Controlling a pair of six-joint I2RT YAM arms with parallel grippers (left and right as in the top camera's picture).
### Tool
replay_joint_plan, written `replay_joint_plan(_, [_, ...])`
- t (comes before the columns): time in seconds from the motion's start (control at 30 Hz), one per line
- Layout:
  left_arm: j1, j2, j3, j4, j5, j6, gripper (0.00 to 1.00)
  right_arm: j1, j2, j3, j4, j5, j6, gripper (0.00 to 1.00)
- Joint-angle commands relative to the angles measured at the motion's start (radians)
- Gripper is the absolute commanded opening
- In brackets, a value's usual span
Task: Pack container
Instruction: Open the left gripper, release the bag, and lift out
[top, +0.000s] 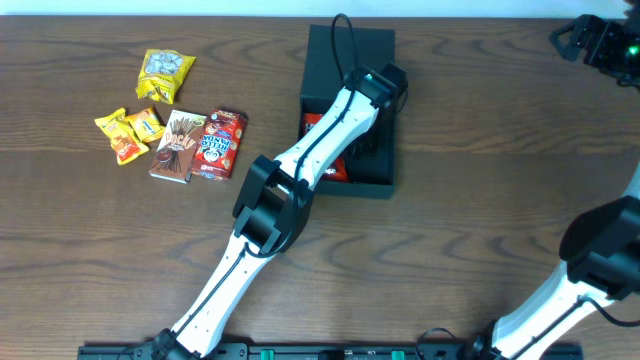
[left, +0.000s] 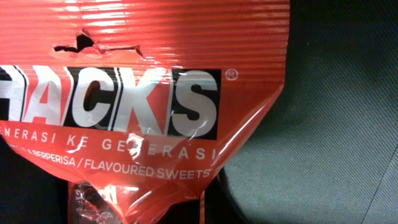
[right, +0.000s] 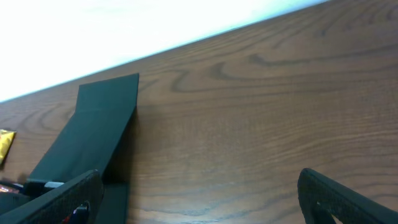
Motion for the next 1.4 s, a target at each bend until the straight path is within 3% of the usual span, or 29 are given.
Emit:
replay_joint_plan(0.0, [0.004,0.014,0.019,-0.003,0.004,0.022,0.06,-0.002,-0.003,-0.002,-0.004,-0.011,-0.012,0.99])
replay_joint_plan(0.3, [0.004,0.014,0.271,0.016,0.064,0.021,0.06,-0.002,-0.003,-0.002,-0.004,-0.007,-0.012,0.99])
replay_joint_plan(0.4, [0.005,0.014,0.260,0.052,0.142,-0.013,0.06,-0.002,-0.003,-0.002,-0.004,-0.007,-0.012,0.99])
replay_joint_plan(0.87, [0.004,0.032,0.236,0.097,0.250,-0.161,0.06,-0.002,-0.003,-0.002,-0.005,-0.008,-0.012,0.99])
replay_joint_plan(1.37, [0.004,0.088,0.236,0.149,0.435,-0.204,0.06,-0.002,-0.003,-0.002,-0.012,-0.008,-0.012,0.99])
